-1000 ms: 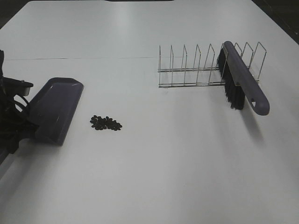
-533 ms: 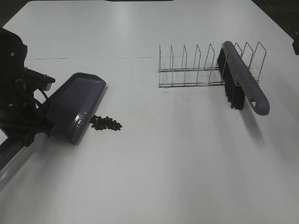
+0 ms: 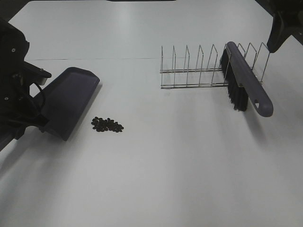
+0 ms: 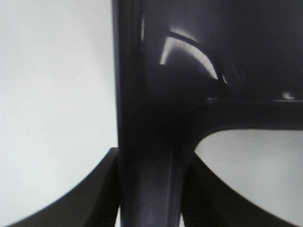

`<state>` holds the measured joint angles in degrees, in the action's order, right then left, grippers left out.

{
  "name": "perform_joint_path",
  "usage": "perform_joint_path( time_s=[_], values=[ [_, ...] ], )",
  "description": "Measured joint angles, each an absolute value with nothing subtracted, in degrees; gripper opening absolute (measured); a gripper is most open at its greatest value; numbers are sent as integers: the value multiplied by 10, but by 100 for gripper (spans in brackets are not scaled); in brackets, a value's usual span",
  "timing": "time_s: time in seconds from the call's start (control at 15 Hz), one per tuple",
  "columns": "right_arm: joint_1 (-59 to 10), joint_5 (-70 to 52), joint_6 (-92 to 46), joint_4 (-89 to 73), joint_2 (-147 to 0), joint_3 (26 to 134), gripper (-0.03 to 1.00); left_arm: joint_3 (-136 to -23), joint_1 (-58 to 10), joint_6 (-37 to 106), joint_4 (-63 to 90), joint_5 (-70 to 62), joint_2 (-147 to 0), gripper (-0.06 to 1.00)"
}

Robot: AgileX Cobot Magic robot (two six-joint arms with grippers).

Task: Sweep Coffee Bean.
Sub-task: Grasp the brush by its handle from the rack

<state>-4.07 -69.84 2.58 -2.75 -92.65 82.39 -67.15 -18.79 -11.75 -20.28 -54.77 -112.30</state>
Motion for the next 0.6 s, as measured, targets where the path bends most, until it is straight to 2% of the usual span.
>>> perform_joint_path(
  time_s=[0.27,0.6],
  values=[
    [-41,-693,23,-28,-983,828,76,-672,-188,-113,-196,-548,-1124,33],
    [-41,-693,14,-28,-1053,908,76,-672,-193,-113,-191,-534,-1125,33]
  ],
)
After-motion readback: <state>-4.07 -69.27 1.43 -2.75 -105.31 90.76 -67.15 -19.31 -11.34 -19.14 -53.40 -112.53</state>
